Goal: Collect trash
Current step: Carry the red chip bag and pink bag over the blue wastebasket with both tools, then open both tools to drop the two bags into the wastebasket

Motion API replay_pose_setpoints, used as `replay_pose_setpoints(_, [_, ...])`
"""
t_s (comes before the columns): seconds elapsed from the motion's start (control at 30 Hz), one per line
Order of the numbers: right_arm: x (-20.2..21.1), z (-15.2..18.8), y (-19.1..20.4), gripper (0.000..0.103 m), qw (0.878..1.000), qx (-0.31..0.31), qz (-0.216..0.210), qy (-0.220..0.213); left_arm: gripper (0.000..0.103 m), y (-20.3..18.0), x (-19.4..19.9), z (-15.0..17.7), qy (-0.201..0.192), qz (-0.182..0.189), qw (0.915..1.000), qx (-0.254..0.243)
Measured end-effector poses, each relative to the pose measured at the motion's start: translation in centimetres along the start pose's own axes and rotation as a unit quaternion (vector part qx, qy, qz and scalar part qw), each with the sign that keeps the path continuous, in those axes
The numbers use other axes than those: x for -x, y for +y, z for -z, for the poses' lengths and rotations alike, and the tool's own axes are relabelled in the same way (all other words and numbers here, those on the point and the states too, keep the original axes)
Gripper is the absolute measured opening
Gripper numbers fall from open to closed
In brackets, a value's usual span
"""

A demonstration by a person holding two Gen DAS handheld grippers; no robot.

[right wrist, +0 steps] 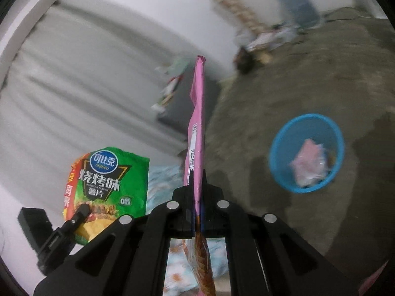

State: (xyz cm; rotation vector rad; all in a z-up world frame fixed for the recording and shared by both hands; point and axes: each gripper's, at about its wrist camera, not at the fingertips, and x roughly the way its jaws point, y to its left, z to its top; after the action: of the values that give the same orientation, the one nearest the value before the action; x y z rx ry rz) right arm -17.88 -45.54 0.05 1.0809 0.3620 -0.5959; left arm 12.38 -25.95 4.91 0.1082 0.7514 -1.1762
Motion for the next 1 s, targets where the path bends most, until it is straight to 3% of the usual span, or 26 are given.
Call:
replay_pose_setpoints(0.17, [-1.7, -0.8, -4.4, 0.003, 0.998, -0.042, 0.046, -0.013, 0.0, -3.5, -9.1, -0.7, 0.07, 0.013, 0.9969, -0.034])
replay_pose_setpoints(0.37, [-5.9, -3.1, -9.8, 0.003, 0.994, -0.108, 0.031, -0.01, 0.0, -7.1, -18.8, -0.8, 0.137, 0.021, 0.9882, -0.066])
replay_pose_setpoints(0.5, [-8.6, -4.4, -12.9, 0.007, 0.989, -0.145, 0.013, -0.009, 0.0, -8.7, -25.1, -0.8, 0.169, 0.006, 0.9825, -0.078])
replay_pose_setpoints(0.57, [-10.4, -4.8, -14.9, 0.01, 0.986, -0.164, 0.023, -0.004, 0.011, -9.0, -27.6, -0.6, 0.181, 0.0, 0.9808, -0.073])
replay_pose_setpoints(0.63, [-12.5, -4.7, -17.5, 0.042, 0.982, -0.182, 0.045, 0.005, 0.052, -8.9, -30.4, 0.1, 0.195, -0.011, 0.9786, -0.065])
replay_pose_setpoints(0.7, [-14.1, -4.4, -20.3, 0.05, 0.976, -0.201, 0.081, 0.018, 0.055, -8.3, -32.3, 1.2, 0.206, -0.019, 0.9772, -0.048])
replay_pose_setpoints(0.77, [-15.2, -3.2, -23.5, 0.05, 0.965, -0.225, 0.129, 0.041, 0.055, -7.6, -32.7, 2.2, 0.22, -0.023, 0.9748, -0.03])
replay_pose_setpoints(0.83, [-14.9, -1.9, -25.6, 0.05, 0.955, -0.252, 0.147, 0.048, 0.056, -6.9, -32.5, 2.9, 0.227, -0.014, 0.9738, -0.009])
replay_pose_setpoints(1.0, [-12.7, -0.4, -26.6, 0.051, 0.957, -0.24, 0.161, 0.035, 0.061, -6.0, -30.1, 2.3, 0.207, -0.024, 0.978, -0.014])
